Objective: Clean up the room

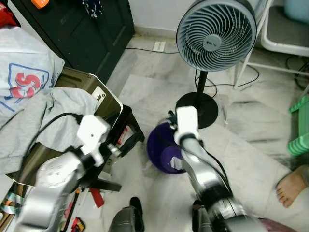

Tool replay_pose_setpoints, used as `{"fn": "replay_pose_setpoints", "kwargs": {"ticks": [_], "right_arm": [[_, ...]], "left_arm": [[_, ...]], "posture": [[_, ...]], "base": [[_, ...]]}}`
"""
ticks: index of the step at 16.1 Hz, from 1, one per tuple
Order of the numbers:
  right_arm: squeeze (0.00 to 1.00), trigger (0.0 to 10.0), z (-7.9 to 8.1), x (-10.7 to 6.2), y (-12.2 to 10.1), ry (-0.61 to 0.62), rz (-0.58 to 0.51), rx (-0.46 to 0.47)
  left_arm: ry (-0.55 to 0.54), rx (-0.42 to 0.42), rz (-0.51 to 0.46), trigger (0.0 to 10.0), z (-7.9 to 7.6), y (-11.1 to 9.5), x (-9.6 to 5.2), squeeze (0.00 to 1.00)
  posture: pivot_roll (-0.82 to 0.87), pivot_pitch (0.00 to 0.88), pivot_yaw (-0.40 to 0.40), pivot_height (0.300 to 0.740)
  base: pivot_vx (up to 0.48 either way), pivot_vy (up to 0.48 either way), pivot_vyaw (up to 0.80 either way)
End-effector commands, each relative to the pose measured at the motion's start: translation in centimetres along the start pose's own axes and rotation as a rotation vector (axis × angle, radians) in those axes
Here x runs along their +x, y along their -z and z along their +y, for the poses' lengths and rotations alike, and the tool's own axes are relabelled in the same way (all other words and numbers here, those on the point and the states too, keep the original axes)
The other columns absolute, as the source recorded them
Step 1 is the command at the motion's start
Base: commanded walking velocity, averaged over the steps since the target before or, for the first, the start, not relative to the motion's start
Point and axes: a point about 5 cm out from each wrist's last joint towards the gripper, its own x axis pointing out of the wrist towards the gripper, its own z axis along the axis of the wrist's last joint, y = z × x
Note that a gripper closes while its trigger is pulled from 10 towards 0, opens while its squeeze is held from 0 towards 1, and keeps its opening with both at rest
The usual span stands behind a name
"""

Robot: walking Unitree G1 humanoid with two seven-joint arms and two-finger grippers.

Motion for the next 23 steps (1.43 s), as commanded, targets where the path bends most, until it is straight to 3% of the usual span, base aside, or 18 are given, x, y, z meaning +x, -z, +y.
{"fn": "replay_pose_setpoints", "kwargs": {"ticks": [1,4,7,10,11,13,18,19,20,23], "right_arm": [[1.0,10.0,-0.3,-1.0,0.0,-0.021,-0.009,-0.014],[1.0,10.0,-2.0,-3.2,-0.2,0.005,-0.044,-0.065],[1.0,10.0,-4.9,-5.4,-0.8,0.018,-0.139,-0.245],[1.0,10.0,-6.6,-5.6,-1.0,0.059,-0.133,-0.283],[1.0,10.0,-6.7,-5.7,-1.1,0.07,-0.137,-0.274],[1.0,10.0,-6.2,-5.8,-1.4,0.067,-0.163,-0.268],[1.0,10.0,-6.2,-6.0,-1.3,0.109,-0.158,-0.271],[0.56,10.0,-6.2,-6.0,-1.3,0.108,-0.158,-0.302],[0.0,10.0,-6.3,-5.9,-1.1,0.106,-0.142,-0.314],[0.0,10.0,-6.2,-5.8,-1.2,0.074,-0.149,-0.34]], "left_arm": [[-0.024,0.001,0.002,10.0,-0.1,0.5,0.3,0.0],[-0.057,-0.015,-0.033,10.0,-0.2,0.5,1.2,0.0],[-0.145,-0.036,-0.086,10.0,0.2,0.8,2.6,0.0],[-0.237,-0.049,-0.096,10.0,0.6,1.3,3.0,0.0],[-0.347,-0.102,-0.092,10.0,1.0,1.7,2.7,0.0],[-0.448,-0.113,-0.083,10.0,1.5,2.4,2.1,0.0],[-0.589,-0.096,-0.042,10.0,2.8,3.3,1.0,0.0],[-0.586,-0.094,-0.037,10.0,2.7,3.3,1.2,0.0],[-0.56,-0.089,-0.03,10.0,2.4,3.3,1.6,0.0],[-0.538,-0.09,-0.042,10.0,2.1,3.2,2.0,0.0]], "posture": [[0.0,0.239,0.109,0.74],[-0.04,0.196,0.086,0.74],[-0.08,0.109,0.051,0.74],[-0.11,0.05,0.041,0.74],[-0.11,0.035,0.049,0.74],[-0.1,0.016,0.063,0.74],[-0.1,0.0,0.087,0.74],[-0.1,0.0,0.086,0.74],[-0.11,0.002,0.084,0.74],[-0.11,0.007,0.079,0.74]], "base": [[0.0,0.0,0.0],[0.0,0.0,0.0],[0.0,0.0,0.0],[0.0,0.0,0.0],[0.0,0.0,0.0],[0.0,0.0,0.0],[0.0,0.0,0.0],[0.0,0.0,0.0],[0.0,0.0,0.0],[0.0,0.0,0.68]]}}
